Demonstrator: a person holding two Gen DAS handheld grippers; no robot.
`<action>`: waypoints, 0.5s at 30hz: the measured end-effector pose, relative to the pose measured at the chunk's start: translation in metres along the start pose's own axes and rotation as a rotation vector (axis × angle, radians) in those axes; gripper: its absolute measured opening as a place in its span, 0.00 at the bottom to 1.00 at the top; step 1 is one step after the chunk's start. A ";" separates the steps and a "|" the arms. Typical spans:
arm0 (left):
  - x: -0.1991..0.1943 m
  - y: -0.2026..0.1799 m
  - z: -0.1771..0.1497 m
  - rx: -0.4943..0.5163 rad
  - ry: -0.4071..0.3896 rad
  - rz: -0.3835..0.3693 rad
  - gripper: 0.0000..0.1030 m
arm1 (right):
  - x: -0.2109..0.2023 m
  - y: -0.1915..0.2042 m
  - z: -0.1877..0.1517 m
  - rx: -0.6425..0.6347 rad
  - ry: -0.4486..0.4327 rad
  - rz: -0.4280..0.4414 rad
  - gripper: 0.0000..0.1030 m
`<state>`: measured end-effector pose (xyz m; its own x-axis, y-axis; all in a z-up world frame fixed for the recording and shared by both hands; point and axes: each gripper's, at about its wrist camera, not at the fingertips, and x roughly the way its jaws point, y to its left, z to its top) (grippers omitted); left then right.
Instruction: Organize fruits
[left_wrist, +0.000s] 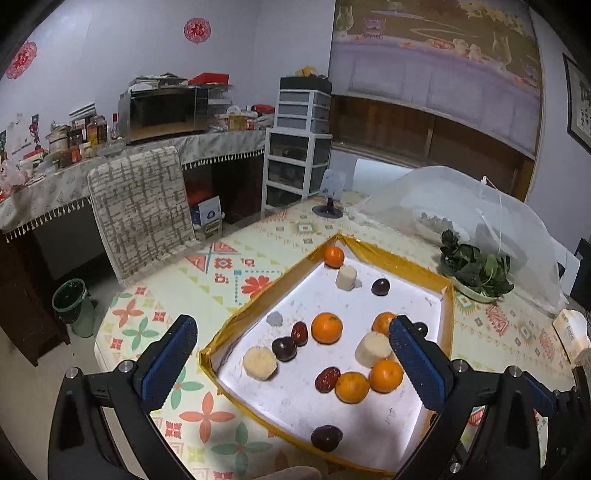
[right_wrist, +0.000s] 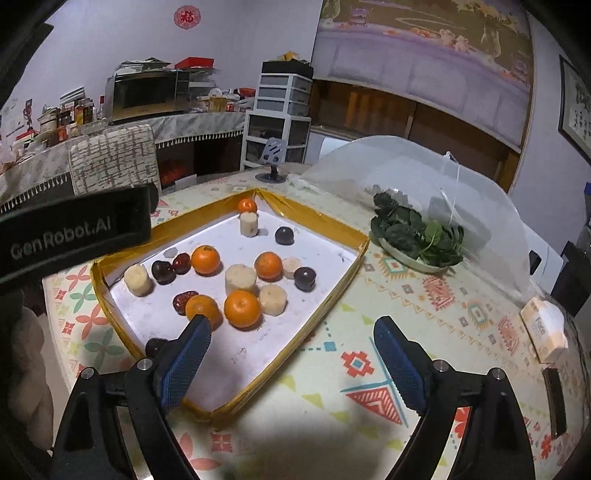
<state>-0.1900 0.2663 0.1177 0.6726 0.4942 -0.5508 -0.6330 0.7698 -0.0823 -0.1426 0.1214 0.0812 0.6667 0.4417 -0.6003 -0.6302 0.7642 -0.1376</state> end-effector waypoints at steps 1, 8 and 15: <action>0.001 0.000 -0.001 0.000 0.005 0.003 1.00 | 0.000 0.001 -0.001 -0.001 0.001 0.001 0.90; 0.004 -0.002 -0.005 0.011 0.031 -0.003 1.00 | -0.001 0.003 -0.001 0.007 0.001 0.010 0.90; -0.001 -0.007 -0.007 0.022 0.028 -0.022 1.00 | -0.005 -0.003 -0.004 0.035 0.002 0.018 0.90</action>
<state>-0.1892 0.2578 0.1130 0.6750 0.4658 -0.5722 -0.6096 0.7890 -0.0768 -0.1456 0.1156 0.0809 0.6550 0.4545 -0.6037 -0.6275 0.7723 -0.0993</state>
